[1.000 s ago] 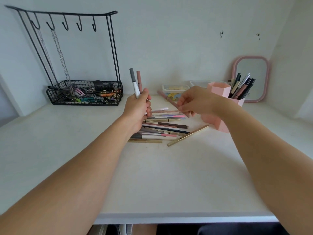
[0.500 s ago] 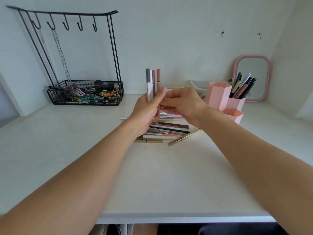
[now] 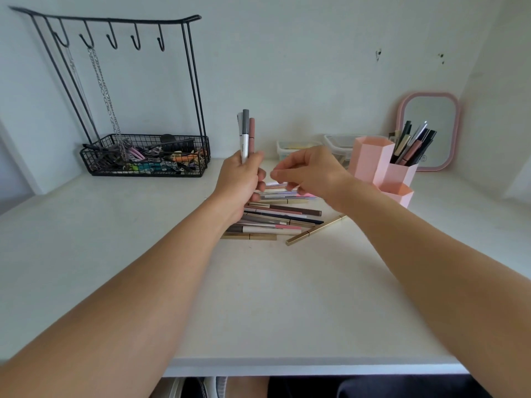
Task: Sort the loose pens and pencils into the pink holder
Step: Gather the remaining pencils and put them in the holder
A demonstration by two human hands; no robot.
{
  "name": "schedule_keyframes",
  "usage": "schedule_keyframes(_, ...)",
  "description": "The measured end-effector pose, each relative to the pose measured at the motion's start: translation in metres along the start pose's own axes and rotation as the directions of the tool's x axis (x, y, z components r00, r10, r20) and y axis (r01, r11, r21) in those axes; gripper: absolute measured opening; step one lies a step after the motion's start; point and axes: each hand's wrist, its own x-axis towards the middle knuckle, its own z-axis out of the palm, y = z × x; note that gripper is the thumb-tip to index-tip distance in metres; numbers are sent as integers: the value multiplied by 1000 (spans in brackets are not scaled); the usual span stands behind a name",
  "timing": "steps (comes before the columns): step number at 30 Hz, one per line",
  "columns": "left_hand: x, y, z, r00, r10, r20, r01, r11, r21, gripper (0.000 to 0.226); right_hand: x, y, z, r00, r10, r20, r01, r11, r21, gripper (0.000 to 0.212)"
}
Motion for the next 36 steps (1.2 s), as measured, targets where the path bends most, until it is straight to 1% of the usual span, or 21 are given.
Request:
schedule_keyframes(2,2,0,-5,1000,-23,-21,23,1000,-20,17,2,0,-13,996,-11,86,33,966,-257,13)
schedule_keyframes(3,2,0,-6,999,-36,-26,35,999,-26,19,1,1,-18,990,0,139,48,938,-344,11)
schedule_keyframes(5,3,0,-9,997,-71,-40,70,997,-41,23,-1,1,-25,975,17,222,87,888,-452,9)
schedule_keyframes(7,5,0,-10,993,-106,-57,103,993,-57,29,-2,0,-29,962,30,272,125,837,-533,12)
schedule_keyframes(11,6,0,-9,987,-132,-92,125,989,-80,33,-4,-1,-33,939,90,331,146,768,-624,16)
schedule_keyframes(15,5,1,-9,986,-121,-116,116,992,-56,33,-4,3,-31,939,112,326,151,717,-680,18)
schedule_keyframes(18,4,1,-9,988,-98,-123,95,995,-29,34,-2,4,-32,941,112,320,147,714,-684,16)
schedule_keyframes(20,4,2,-9,988,-84,-129,79,996,-45,35,0,4,-35,942,118,314,135,725,-676,12)
schedule_keyframes(23,3,3,-10,988,-86,-125,76,994,-83,37,3,5,-41,946,140,292,81,771,-631,7)
schedule_keyframes(25,3,4,-8,990,-93,-106,85,993,-80,39,5,6,-41,960,126,252,28,849,-528,6)
schedule_keyframes(27,1,4,-6,991,-104,-82,100,994,-52,40,4,6,-35,973,83,214,-12,950,-312,6)
schedule_keyframes(29,-2,6,-3,994,-110,-26,108,992,-62,40,2,3,-27,979,31,203,-20,998,-58,3)
schedule_keyframes(32,-9,8,1,995,-85,56,90,993,-76,41,0,-3,-15,982,-31,188,-5,982,190,10)
schedule_keyframes(34,-13,10,3,994,-77,78,85,991,-108,40,0,-5,-9,985,-60,161,13,961,275,12)
schedule_keyframes(36,-15,13,5,994,-79,80,90,986,-140,40,0,-4,-4,990,-55,127,11,947,321,14)
